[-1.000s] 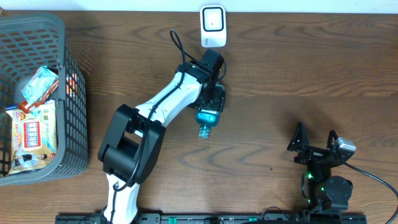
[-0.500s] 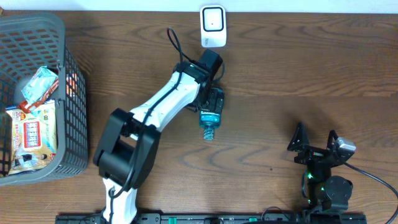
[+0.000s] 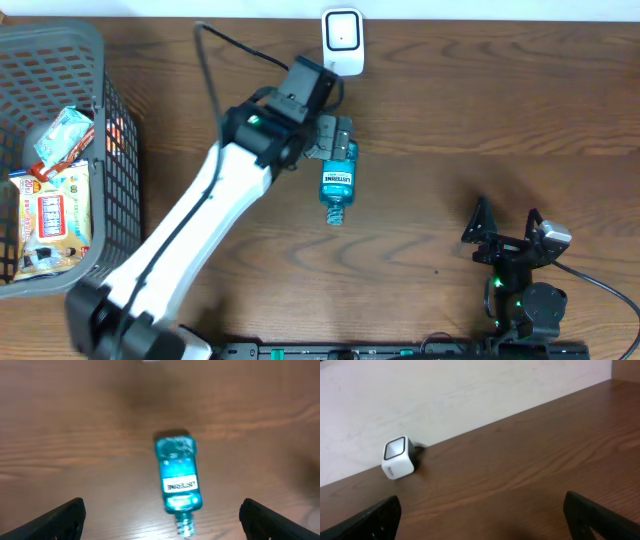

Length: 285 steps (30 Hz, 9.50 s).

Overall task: Scan the item barcode
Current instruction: 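Lift the bottle out and place it on the table near the scanner, then move the left gripper back into the grey basket, then grasp the white printed packet in the basket with the left gripper, then lift the packet out and lower it beside the bottle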

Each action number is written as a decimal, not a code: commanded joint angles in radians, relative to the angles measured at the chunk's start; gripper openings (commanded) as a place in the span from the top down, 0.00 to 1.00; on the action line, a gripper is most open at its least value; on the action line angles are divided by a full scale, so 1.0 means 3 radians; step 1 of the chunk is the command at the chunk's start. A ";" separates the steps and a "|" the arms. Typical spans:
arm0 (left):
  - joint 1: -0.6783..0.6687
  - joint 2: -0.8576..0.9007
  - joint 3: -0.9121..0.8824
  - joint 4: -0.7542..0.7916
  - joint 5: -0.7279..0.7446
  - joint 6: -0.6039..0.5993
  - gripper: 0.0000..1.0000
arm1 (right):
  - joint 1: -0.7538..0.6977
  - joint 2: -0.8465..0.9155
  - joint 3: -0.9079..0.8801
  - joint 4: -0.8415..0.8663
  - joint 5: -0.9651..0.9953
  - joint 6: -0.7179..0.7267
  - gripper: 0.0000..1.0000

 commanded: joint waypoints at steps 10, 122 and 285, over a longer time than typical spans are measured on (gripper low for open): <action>0.0014 -0.1447 0.0058 -0.0117 -0.1666 0.0013 0.02 | 0.0038 -0.0015 -0.0003 -0.0013 0.0018 0.0009 0.01; 0.4344 0.1088 -0.0997 0.0038 -0.0401 -0.1540 0.04 | 0.0038 -0.0015 -0.0003 -0.0013 0.0018 0.0009 0.01; 0.1507 0.0668 -0.0258 -0.0140 0.0964 0.0243 0.92 | 0.0038 -0.0015 -0.0003 -0.0013 0.0018 0.0009 0.01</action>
